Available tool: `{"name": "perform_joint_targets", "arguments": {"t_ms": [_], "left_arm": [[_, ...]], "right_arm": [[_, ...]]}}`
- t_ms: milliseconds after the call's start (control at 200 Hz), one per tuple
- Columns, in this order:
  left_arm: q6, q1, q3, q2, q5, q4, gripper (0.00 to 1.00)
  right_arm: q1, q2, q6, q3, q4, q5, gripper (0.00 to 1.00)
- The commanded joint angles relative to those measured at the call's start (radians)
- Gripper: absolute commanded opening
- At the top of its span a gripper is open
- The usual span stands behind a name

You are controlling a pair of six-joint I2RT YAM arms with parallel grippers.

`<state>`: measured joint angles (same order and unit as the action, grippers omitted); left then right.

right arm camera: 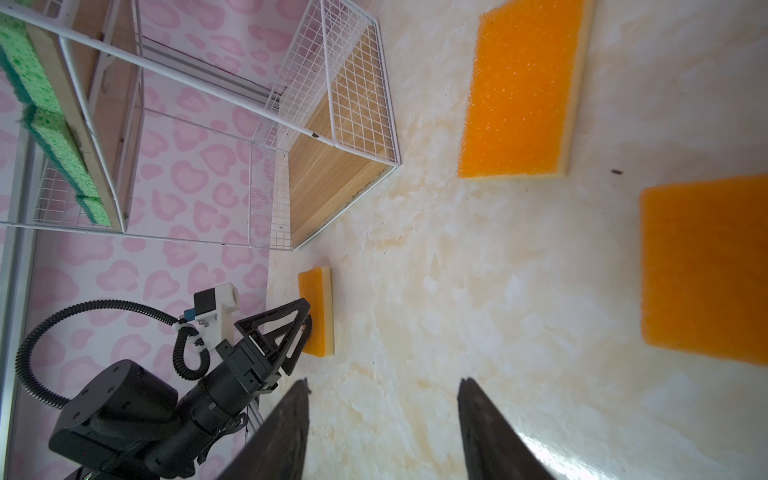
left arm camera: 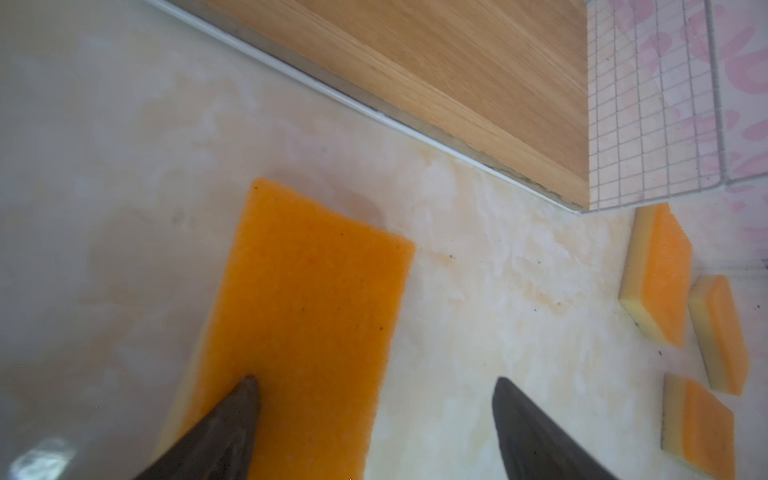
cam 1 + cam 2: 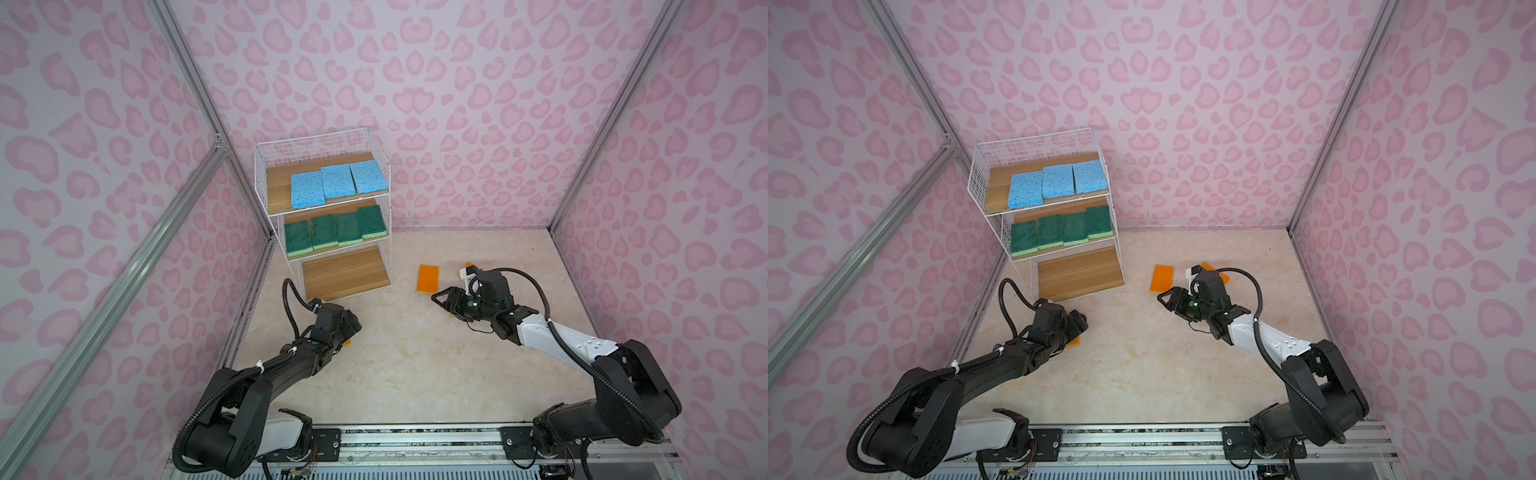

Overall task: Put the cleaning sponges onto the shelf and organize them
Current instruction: 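Withdraw the left gripper and lower it toward an orange sponge on the table, then close the right gripper on an orange sponge while the left gripper hovers nearby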

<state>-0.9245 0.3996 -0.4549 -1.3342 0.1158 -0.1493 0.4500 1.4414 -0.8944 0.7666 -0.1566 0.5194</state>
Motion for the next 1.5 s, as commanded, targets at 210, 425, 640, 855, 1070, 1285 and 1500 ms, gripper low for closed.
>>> {"name": "perform_joint_targets", "arguments": {"t_ms": [210, 425, 640, 855, 1070, 1285, 1500], "left_arm": [[-0.173, 0.187, -0.226, -0.174, -0.125, -0.063, 0.89], [-0.149, 0.208, -0.308, -0.174, -0.134, -0.024, 0.89], [-0.014, 0.205, -0.270, -0.032, -0.104, 0.095, 0.86], [0.045, 0.153, -0.142, 0.089, -0.146, 0.146, 0.78], [0.070, 0.079, -0.025, 0.153, -0.207, 0.144, 0.70], [0.117, 0.054, -0.005, 0.175, -0.239, 0.168, 0.68], [0.136, 0.021, 0.000, 0.127, -0.301, 0.139, 0.60]], "right_arm": [[0.002, 0.006, 0.024, -0.022, 0.020, -0.015, 0.58], [0.000, -0.006, 0.046, -0.042, 0.046, -0.030, 0.58], [0.054, 0.032, 0.056, -0.029, 0.050, -0.065, 0.57], [0.147, 0.139, 0.047, 0.034, 0.029, -0.095, 0.56], [0.232, 0.285, 0.043, 0.138, 0.022, -0.103, 0.55], [0.276, 0.407, 0.047, 0.242, 0.037, -0.100, 0.52], [0.291, 0.507, 0.056, 0.335, 0.059, -0.086, 0.45]]}}
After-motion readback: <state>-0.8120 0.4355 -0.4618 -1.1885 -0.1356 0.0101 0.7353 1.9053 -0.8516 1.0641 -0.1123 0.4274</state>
